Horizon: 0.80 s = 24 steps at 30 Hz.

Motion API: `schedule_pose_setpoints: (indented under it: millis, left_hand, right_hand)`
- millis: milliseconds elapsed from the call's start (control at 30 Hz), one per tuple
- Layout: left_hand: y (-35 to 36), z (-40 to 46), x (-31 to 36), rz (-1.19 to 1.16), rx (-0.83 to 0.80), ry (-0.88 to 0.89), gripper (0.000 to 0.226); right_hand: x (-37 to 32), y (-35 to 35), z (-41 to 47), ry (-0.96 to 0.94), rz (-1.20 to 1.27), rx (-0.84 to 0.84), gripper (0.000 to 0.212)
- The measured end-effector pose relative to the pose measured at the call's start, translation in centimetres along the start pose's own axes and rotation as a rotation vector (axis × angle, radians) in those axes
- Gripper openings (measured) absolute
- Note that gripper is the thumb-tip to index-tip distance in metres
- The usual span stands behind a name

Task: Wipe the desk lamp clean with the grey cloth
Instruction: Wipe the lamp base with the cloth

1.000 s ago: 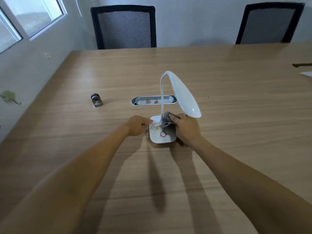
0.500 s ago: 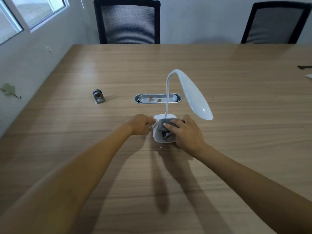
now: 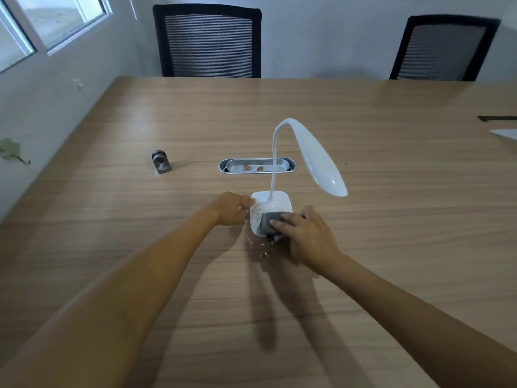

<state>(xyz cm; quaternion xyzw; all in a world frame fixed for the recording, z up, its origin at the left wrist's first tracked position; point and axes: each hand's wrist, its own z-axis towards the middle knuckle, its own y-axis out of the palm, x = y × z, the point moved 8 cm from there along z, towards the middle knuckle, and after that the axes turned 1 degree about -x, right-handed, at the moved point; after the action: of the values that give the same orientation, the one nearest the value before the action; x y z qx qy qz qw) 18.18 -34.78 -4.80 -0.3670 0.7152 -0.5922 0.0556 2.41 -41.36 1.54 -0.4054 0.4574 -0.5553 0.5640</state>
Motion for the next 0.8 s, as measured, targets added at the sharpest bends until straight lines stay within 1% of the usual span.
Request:
schedule_pose_setpoints:
  millis: [67,167,233,333,400,467,533,567,633,700,800]
  left_hand:
    - [0.0,0.0,0.1,-0.004,-0.006,-0.003,0.044]
    - [0.0,0.1,0.0,-0.009,0.002,-0.013,0.043]
    - [-0.1,0.1,0.0,-0.015,0.007,-0.020,0.042]
    - [0.0,0.1,-0.1,-0.023,0.008,-0.028,0.043]
    - [0.0,0.1,-0.1,-0.017,0.003,-0.037,0.044]
    - [0.0,0.1,0.0,-0.016,0.003,-0.036,0.045]
    - [0.0,0.0,0.1,-0.022,0.000,-0.041,0.045]
    - [0.0,-0.1,0.1,-0.017,-0.004,-0.044,0.044]
    - [-0.1,-0.1,0.3,-0.002,-0.009,-0.044,0.043]
    - [-0.2,-0.1,0.4,-0.006,-0.010,-0.047,0.043]
    - [-0.3,0.0,0.4,-0.001,-0.013,-0.042,0.044]
  right_hand:
    - [1.2,-0.2,1.4,0.084,-0.041,0.018,0.043]
    - [2.3,1.6,2.5,0.174,0.029,-0.104,0.041]
    - [1.8,2.9,2.0,0.129,0.044,-0.152,0.038]
    - [-0.4,2.7,-0.1,-0.014,0.069,-0.192,0.032]
    - [-0.9,1.5,-1.6,-0.069,0.109,-0.130,0.034]
    - [0.2,0.6,-1.5,-0.020,0.127,-0.094,0.039]
    - [2.5,0.4,-0.4,0.119,0.110,-0.065,0.046]
    - [3.7,0.7,0.2,0.187,0.097,-0.070,0.049]
    - [4.8,1.2,1.1,0.247,0.078,-0.103,0.051]
    - [4.7,2.3,1.2,0.245,0.104,-0.170,0.051]
    - [2.8,3.7,-0.4,0.137,0.096,-0.253,0.043]
